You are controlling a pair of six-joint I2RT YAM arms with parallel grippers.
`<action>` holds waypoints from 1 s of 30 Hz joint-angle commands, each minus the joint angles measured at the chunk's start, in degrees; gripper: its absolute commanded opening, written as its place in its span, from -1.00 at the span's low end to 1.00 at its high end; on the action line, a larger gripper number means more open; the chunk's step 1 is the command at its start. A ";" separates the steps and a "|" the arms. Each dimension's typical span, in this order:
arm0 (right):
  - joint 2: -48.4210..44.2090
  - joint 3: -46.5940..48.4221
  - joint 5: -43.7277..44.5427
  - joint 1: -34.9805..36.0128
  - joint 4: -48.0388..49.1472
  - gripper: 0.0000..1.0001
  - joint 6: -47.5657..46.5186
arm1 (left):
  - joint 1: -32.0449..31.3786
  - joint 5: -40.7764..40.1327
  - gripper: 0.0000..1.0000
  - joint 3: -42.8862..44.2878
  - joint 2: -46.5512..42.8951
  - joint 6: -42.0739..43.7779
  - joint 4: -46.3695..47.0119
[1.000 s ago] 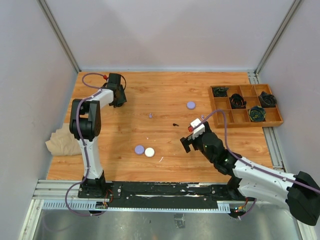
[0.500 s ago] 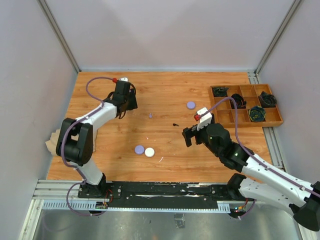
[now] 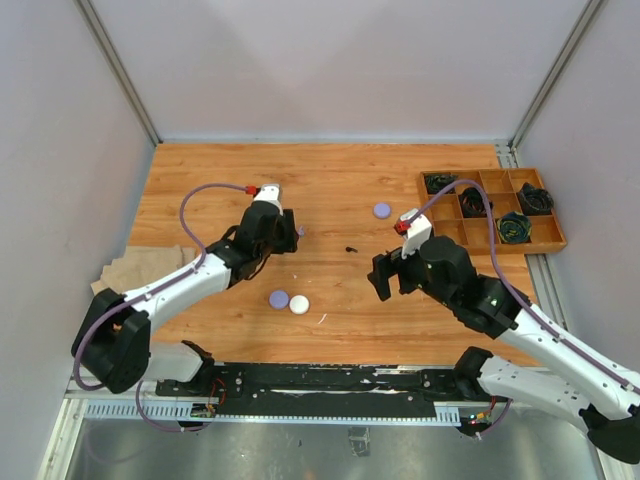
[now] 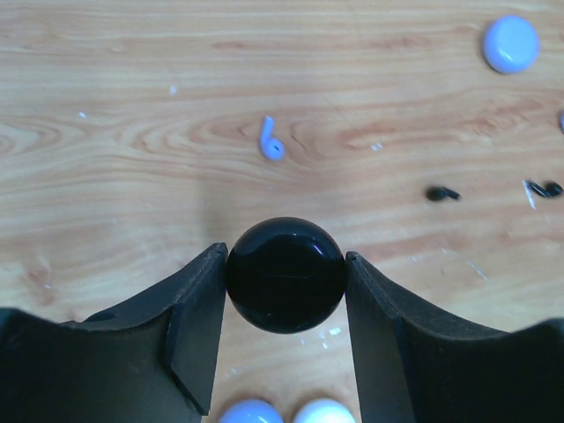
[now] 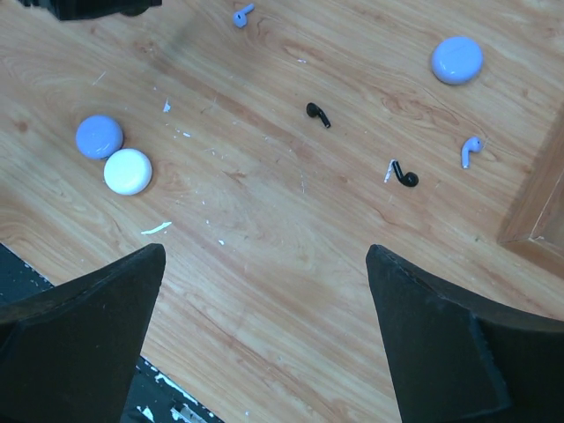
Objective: Insert the wireless bluetooth earbuds into the charging case
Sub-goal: Pick up the charging case at the center of the board.
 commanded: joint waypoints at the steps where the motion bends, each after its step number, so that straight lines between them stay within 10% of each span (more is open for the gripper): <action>1: -1.93 2.12 -1.01 -0.72 -2.88 0.97 4.63 | -4.40 -2.59 -0.07 -4.41 -5.71 -1.11 5.45; 18: 0.05 3.80 -6.67 -1.03 7.57 0.97 -3.64 | -20.00 -10.60 -0.06 -12.16 -12.63 12.53 18.99; 30: 10.19 13.12 -17.72 -6.50 4.35 0.88 -5.12 | -22.09 -2.26 -0.01 -21.11 -18.11 24.72 35.41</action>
